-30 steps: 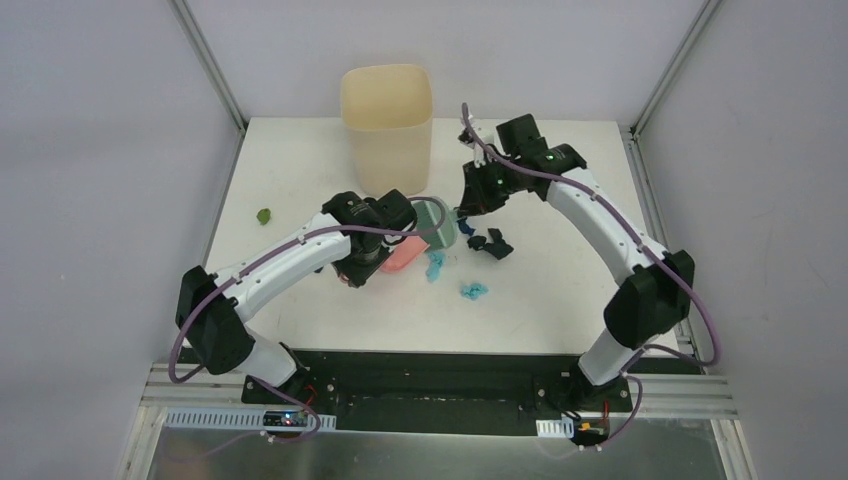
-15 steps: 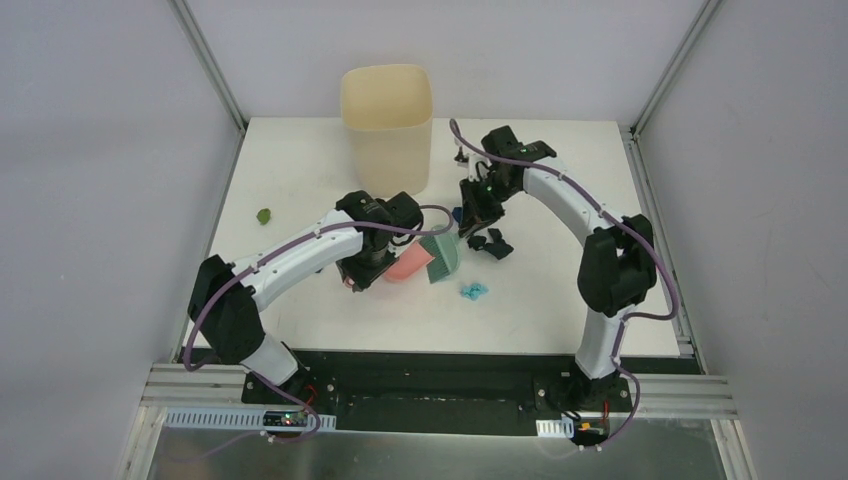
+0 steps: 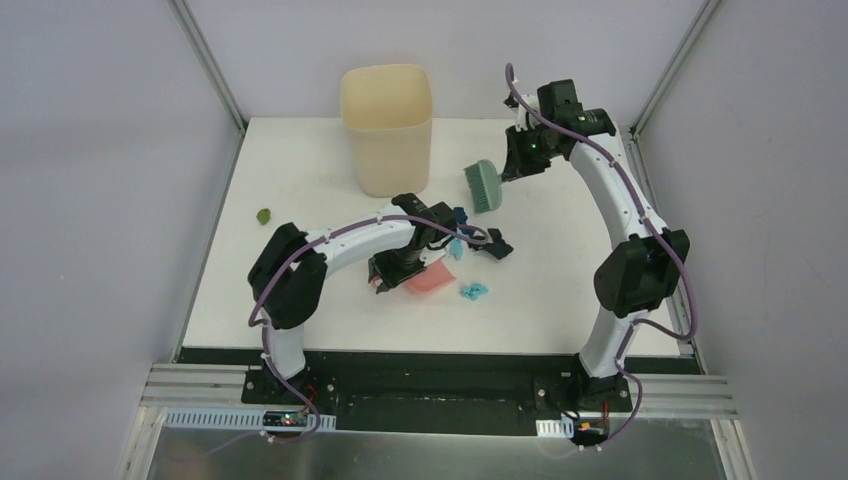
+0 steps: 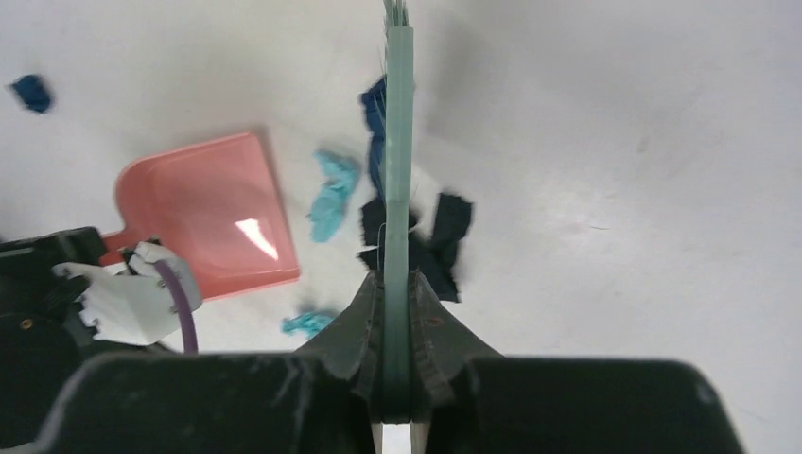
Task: Sweep away the paper scraps from the table
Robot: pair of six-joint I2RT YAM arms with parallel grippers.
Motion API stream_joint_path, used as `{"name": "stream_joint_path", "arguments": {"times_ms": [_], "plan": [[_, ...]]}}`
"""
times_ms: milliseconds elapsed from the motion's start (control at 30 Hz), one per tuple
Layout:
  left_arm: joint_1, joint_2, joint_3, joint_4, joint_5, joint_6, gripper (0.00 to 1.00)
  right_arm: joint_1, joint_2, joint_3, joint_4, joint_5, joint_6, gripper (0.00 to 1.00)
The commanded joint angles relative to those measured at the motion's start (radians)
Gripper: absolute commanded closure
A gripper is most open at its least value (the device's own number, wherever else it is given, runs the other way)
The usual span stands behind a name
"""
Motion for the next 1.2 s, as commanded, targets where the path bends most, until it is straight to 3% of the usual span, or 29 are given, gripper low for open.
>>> {"name": "stream_joint_path", "arguments": {"times_ms": [0, 133, 267, 367, 533, 867, 1033, 1167], "plan": [[-0.007, 0.07, 0.08, 0.02, 0.037, 0.047, 1.0, 0.012, -0.051, -0.051, 0.167, 0.296, -0.121, 1.0], [-0.009, 0.115, 0.101, 0.035, 0.108, 0.051, 1.0, 0.041, 0.021, -0.045, 0.186, 0.454, -0.176, 1.0], [0.0, 0.157, 0.11, 0.033, 0.134, 0.053, 1.0, 0.095, 0.09, -0.016, 0.13, 0.464, -0.187, 1.0], [0.031, 0.157, 0.118, 0.07, 0.189, 0.047, 1.0, 0.115, 0.139, 0.016, 0.054, 0.283, -0.146, 1.0], [0.129, 0.145, 0.154, 0.078, 0.297, 0.045, 1.0, 0.155, 0.16, 0.014, -0.024, 0.11, -0.132, 1.0], [0.159, 0.176, 0.143, 0.104, 0.316, 0.07, 1.0, 0.179, 0.018, -0.081, -0.076, -0.203, -0.101, 1.0], [0.118, 0.154, 0.107, 0.142, 0.287, 0.079, 1.0, 0.152, -0.099, -0.123, -0.045, -0.249, -0.083, 1.0], [0.069, 0.122, 0.081, 0.155, 0.231, 0.082, 1.0, 0.103, -0.172, -0.133, -0.048, -0.196, -0.078, 1.0]]}}
